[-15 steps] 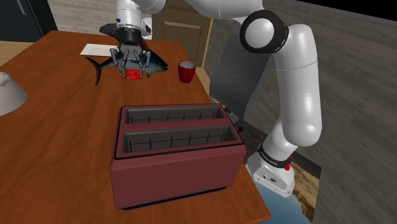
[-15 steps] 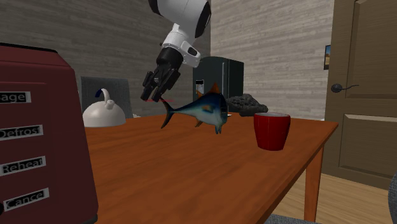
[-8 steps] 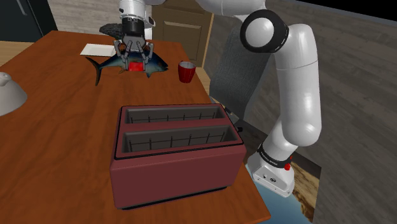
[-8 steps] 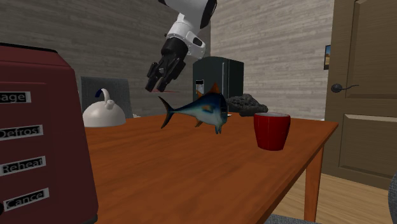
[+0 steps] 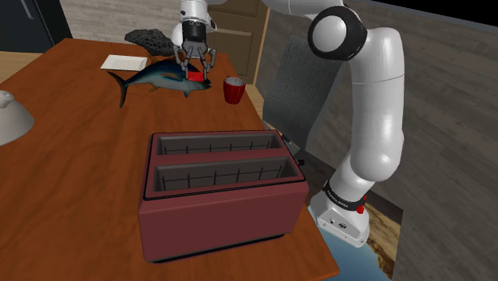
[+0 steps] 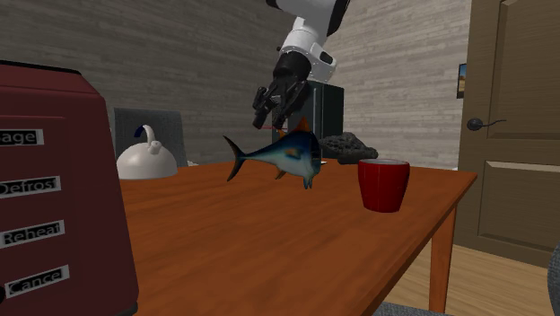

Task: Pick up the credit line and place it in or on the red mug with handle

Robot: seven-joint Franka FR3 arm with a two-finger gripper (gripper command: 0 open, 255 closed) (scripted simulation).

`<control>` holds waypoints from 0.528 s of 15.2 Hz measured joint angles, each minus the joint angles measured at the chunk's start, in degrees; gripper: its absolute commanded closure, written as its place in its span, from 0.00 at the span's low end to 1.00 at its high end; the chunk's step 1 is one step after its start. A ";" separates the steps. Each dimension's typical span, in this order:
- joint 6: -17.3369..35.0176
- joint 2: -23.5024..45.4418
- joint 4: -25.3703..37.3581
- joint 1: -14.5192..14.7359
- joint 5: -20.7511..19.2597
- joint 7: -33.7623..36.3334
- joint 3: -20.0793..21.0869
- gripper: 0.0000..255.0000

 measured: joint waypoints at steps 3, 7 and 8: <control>-1.50 -0.45 -0.14 -2.40 -0.81 -3.14 -1.04 1.00; -5.29 1.36 3.91 -5.82 -2.11 -7.15 -2.43 1.00; -5.58 1.23 3.72 -6.56 -2.41 -8.22 -2.75 1.00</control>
